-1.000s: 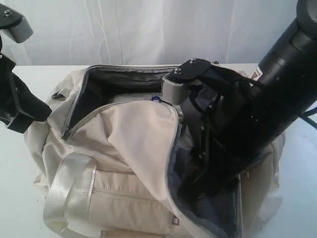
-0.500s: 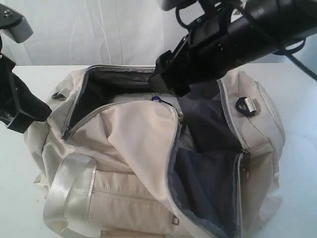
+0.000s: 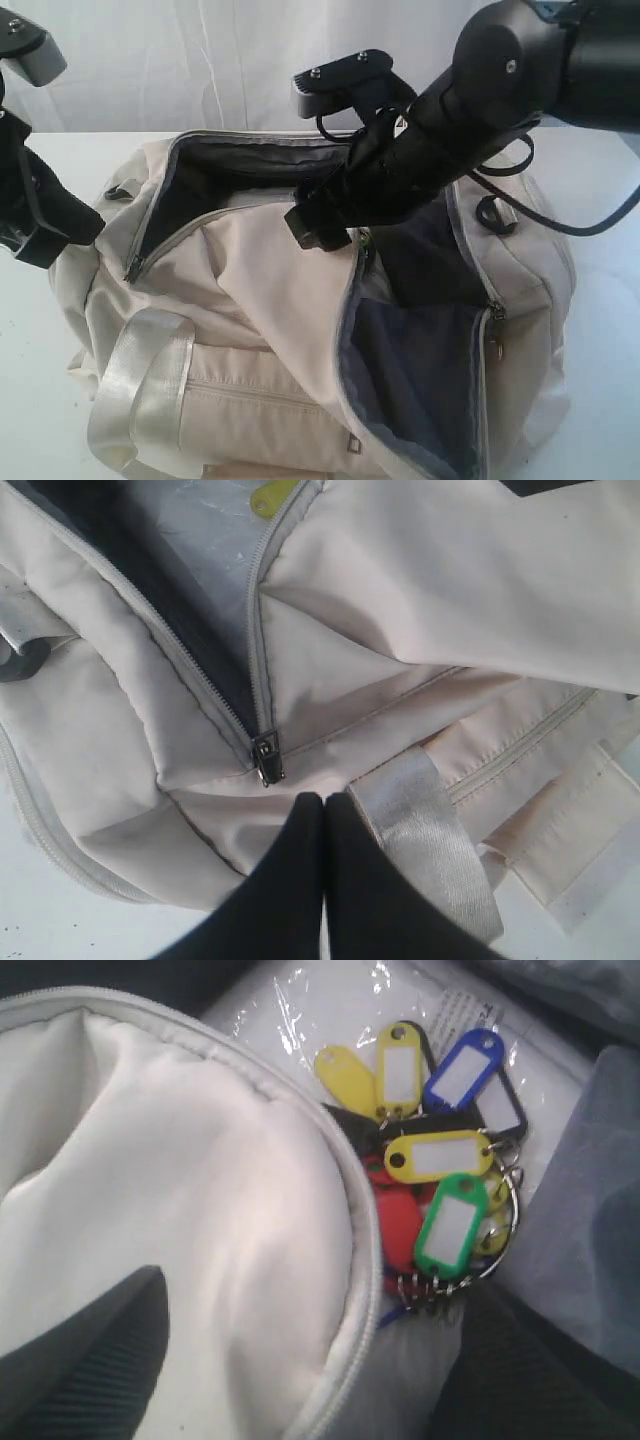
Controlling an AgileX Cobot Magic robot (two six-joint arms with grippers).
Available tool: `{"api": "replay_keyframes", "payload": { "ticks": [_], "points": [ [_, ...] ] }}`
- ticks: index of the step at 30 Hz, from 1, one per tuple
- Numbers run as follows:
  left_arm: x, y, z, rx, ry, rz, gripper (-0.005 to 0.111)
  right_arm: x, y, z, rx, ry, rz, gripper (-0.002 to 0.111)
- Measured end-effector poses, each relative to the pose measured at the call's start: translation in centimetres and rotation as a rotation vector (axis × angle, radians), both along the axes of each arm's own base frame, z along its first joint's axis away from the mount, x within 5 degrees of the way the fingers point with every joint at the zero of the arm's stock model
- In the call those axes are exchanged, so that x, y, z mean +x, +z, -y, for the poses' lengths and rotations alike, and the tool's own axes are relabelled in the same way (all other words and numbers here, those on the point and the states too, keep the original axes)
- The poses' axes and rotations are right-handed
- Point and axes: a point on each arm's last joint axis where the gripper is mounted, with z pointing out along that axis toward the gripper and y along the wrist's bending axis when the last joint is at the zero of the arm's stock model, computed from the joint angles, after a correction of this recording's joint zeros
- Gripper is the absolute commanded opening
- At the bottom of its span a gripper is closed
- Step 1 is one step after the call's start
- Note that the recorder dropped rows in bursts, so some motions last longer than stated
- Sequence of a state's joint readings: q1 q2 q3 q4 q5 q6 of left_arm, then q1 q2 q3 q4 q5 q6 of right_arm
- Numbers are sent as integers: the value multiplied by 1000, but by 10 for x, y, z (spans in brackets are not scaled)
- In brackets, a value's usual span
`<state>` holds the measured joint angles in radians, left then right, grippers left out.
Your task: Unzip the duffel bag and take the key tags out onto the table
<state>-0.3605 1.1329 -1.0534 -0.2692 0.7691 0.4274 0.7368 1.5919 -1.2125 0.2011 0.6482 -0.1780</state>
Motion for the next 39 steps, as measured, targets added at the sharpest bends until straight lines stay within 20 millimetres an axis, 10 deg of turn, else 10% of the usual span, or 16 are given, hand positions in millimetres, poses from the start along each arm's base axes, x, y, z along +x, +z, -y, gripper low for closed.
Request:
{"api": "replay_keyframes", "payload": {
  "ticks": [9, 24, 39],
  "points": [
    [0, 0, 0, 0, 1, 0, 0, -13, -5, -1, 16, -20, -184, 0],
    [0, 0, 0, -1, 2, -1, 0, -68, 37, 5, 154, 370, -381, 0],
    [0, 0, 0, -2, 4, -2, 0, -107, -15, -3, 89, 534, -552, 12]
  ]
}}
